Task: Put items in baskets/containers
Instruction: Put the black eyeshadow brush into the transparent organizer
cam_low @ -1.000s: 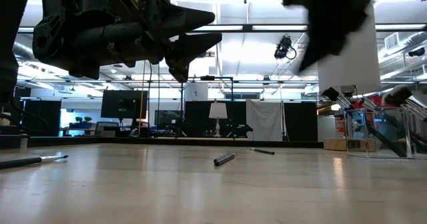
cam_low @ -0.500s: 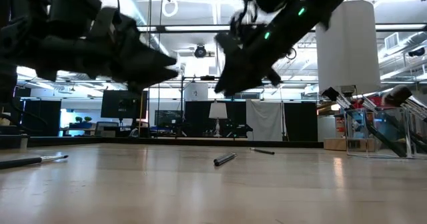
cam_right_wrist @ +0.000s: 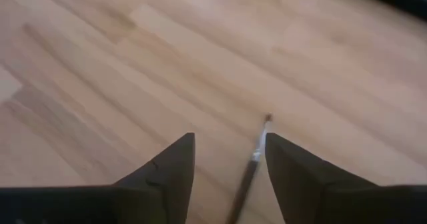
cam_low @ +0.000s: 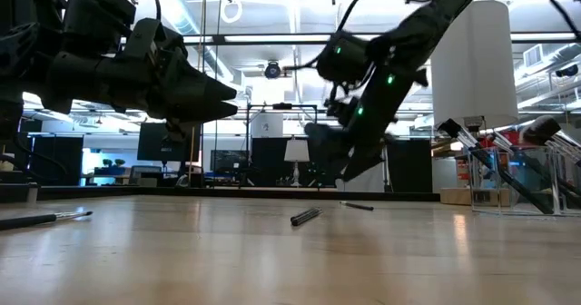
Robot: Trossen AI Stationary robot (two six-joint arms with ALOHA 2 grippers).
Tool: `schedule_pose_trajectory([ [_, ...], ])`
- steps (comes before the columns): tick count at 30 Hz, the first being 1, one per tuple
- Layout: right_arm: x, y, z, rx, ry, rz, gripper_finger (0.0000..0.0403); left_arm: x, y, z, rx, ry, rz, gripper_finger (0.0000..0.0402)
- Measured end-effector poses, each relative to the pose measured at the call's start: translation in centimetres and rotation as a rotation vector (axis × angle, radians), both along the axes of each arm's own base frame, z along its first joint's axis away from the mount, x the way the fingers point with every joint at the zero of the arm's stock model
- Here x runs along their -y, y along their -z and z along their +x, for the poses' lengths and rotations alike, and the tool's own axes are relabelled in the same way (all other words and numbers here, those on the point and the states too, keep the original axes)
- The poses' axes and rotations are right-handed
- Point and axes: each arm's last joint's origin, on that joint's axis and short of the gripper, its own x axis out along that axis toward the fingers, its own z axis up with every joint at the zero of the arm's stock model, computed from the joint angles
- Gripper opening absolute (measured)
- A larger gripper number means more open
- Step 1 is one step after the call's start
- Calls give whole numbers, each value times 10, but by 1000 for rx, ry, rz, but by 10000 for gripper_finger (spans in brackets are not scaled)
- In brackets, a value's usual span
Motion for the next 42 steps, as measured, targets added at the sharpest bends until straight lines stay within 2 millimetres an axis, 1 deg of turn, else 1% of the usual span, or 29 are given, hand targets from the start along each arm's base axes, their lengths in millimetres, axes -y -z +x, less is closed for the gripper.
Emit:
schedule_pose_trajectory([
  [5, 5, 28, 3, -57, 10, 28, 162, 0, 1, 0, -6, 0, 1, 179],
  [8, 8, 36, 4, -52, 31, 44, 150, 0, 1, 0, -11, 1, 2, 179],
  [12, 7, 37, 6, -52, 12, 42, 133, 0, 1, 0, -11, -1, 4, 179],
  [15, 5, 29, 5, -47, -27, 33, 127, 0, 1, 0, -11, -3, 4, 179],
  [18, 4, 13, 4, -19, -48, 7, 135, 0, 1, 0, -11, -3, 4, 179],
  [20, 4, 7, 4, -13, -65, 7, 148, 0, 1, 0, -11, -3, 4, 179],
  [24, 3, 9, 3, -33, -111, 39, 179, 0, 2, 0, -15, -3, 5, 179],
  [26, 3, 14, 4, -47, -127, 43, 191, 0, 2, 0, -15, -3, 5, 179],
  [30, 5, 29, 1, -74, -141, 41, 192, 0, 2, 0, -17, -3, 5, 179],
  [33, 8, 38, 3, -67, -158, 31, 173, 0, 2, 0, -19, -3, 5, 179],
  [36, 11, 50, 5, -48, -196, 23, 141, 0, 2, 0, -19, -3, 6, 179],
  [39, 11, 60, 4, -29, -212, 1, 97, 0, 2, 0, -19, -3, 6, 179],
  [42, 10, 66, -1, -26, -214, -2, 44, 0, 2, 0, -18, -3, 5, 179],
])
